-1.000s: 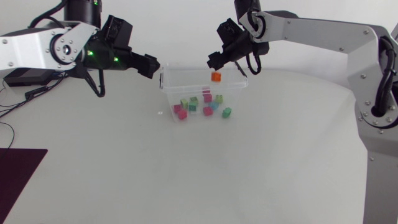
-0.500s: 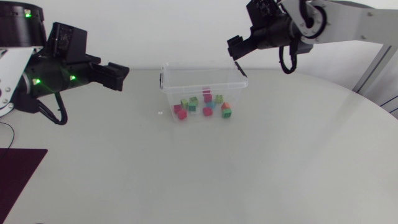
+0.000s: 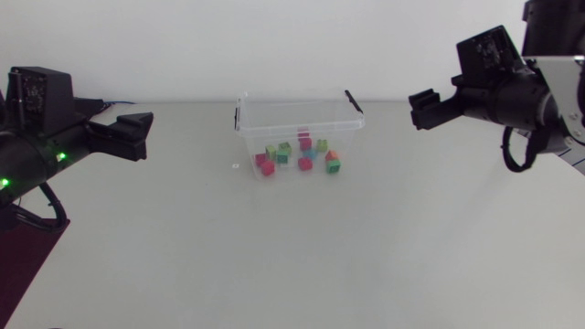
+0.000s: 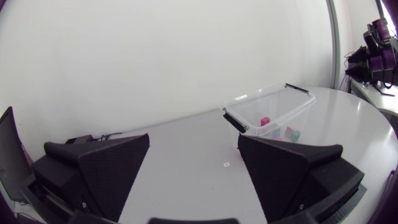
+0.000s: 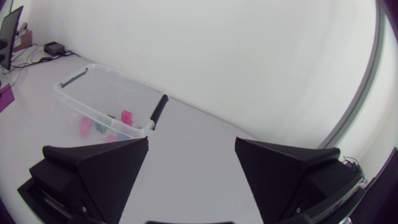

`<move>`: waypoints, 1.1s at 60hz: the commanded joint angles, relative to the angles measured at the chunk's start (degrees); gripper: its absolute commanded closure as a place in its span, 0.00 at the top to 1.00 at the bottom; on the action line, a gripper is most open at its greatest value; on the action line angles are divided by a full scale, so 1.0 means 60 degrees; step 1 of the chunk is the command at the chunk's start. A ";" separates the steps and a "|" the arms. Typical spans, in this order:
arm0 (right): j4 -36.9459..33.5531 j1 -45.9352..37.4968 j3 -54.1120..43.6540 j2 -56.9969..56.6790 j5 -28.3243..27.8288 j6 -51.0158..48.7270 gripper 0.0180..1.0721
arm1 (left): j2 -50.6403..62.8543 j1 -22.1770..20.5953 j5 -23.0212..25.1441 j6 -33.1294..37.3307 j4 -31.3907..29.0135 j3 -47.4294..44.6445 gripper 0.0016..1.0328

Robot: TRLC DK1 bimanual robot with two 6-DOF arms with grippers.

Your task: Pick up the duplo bricks and place them in the container

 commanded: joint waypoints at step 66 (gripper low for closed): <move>0.0171 -0.1736 -0.6532 -0.8129 -0.0038 0.0906 0.96 | -0.5599 0.1336 0.0209 -0.0377 0.0212 -0.4503 0.96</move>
